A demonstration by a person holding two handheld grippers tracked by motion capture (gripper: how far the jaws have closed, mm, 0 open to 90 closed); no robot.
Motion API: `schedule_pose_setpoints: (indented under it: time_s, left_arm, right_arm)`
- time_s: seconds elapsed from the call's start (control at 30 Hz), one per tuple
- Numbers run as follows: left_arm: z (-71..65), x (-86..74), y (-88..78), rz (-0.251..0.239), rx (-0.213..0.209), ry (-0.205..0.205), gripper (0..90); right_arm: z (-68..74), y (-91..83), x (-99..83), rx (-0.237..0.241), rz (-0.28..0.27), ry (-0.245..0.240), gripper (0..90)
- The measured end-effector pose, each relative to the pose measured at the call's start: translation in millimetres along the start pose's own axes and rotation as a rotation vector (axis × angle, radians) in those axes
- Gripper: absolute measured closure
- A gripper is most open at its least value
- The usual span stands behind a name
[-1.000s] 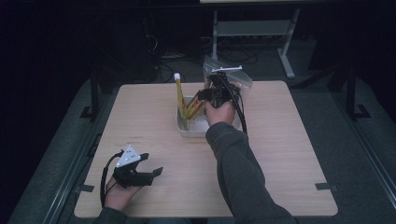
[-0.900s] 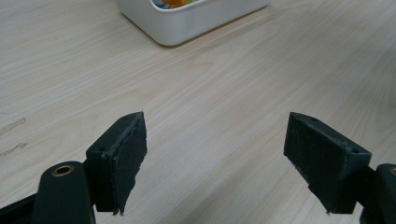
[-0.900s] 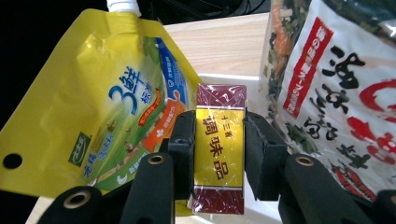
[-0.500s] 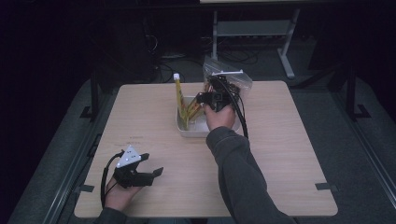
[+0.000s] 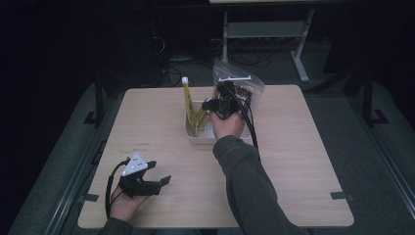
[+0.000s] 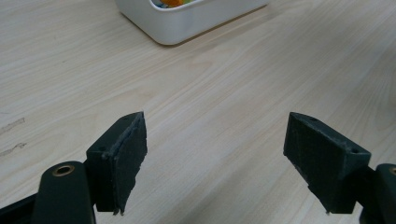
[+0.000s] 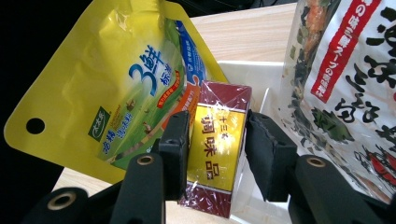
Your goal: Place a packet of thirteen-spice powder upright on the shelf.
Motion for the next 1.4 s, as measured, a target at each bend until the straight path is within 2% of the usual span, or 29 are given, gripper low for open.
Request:
schedule_pose_setpoints:
  time_s: [0.57,0.93,1.23,1.4]
  left_arm:
    - [0.6,0.4,0.0,-0.003,0.001,-0.001,20.9]
    - [1.6,0.2,-0.5,-0.005,0.004,-0.001,20.9]
    - [1.0,0.2,0.0,-0.001,0.002,0.001,20.9]
    - [0.5,0.3,-0.2,-0.003,0.003,0.000,20.9]
  right_arm:
    - [2.6,5.7,6.8,0.000,0.008,0.000,57.6]
    - [0.8,8.4,9.0,0.019,0.012,0.007,56.6]
    - [3.2,7.5,9.0,0.057,0.019,-0.005,55.5]
    - [3.3,6.1,8.3,0.060,0.025,-0.010,53.7]
Point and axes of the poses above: each handheld gripper's, and its own axes: y roughly forward along the jaws, x roughly out of its top, z roughly to its left, the point moved 8 cm from there along y, roughly forward along the jaws, and after that the axes turned 11 degrees about z, right-handed, at the moved point
